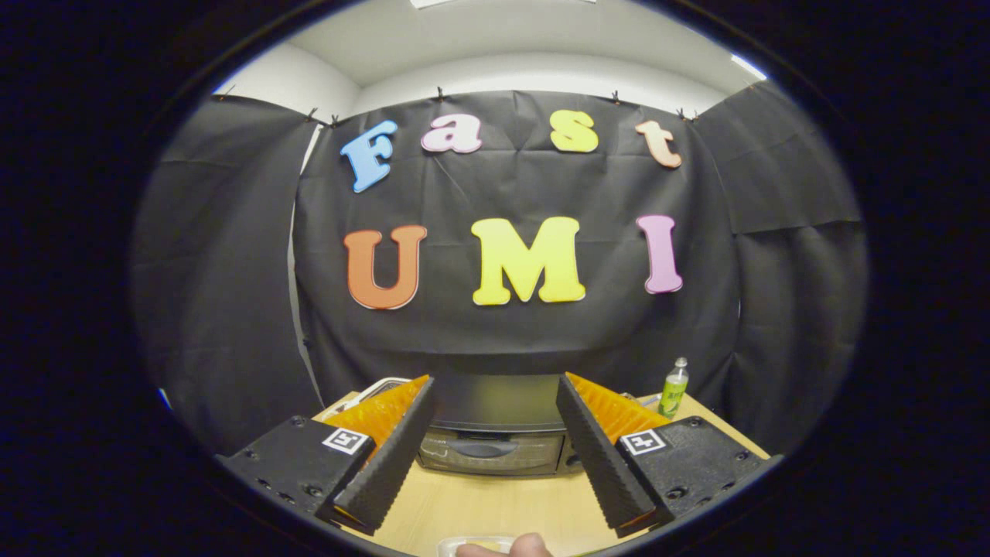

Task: Open the toaster oven, put the food inside, and close the toaster oven door.

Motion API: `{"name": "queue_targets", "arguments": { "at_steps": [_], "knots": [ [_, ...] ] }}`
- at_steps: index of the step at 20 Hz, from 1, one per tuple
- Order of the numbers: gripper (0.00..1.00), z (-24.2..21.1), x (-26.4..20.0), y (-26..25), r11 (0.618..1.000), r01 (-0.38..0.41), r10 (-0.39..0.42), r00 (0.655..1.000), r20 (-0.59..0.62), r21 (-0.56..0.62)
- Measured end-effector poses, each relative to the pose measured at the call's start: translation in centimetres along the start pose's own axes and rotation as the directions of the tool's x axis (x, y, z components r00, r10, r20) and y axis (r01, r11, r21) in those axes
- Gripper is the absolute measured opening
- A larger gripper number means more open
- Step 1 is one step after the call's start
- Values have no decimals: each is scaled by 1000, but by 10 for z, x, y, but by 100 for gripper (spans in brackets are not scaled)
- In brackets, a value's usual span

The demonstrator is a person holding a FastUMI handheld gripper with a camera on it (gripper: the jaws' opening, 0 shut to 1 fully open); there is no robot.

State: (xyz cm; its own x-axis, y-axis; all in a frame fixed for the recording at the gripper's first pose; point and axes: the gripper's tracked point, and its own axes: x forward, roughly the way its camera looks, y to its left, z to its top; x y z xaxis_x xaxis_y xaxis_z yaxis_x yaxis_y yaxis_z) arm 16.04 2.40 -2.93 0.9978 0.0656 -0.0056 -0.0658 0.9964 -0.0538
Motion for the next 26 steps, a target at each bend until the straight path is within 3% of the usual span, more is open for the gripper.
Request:
{"name": "queue_targets", "arguments": {
  "at_steps": [9, 15, 23, 26],
  "knots": [
    [100, -140, 137, 19, 1000, 8, -4, 972, -234, 18],
    [100, -168, 152, 15, 999, 39, -40, 975, -221, -9],
    [100, -170, 154, 16, 1000, 14, -18, 982, -189, -25],
    [100, -178, 146, 16, 1000, -3, 2, 974, -227, -7]
  ]
}}
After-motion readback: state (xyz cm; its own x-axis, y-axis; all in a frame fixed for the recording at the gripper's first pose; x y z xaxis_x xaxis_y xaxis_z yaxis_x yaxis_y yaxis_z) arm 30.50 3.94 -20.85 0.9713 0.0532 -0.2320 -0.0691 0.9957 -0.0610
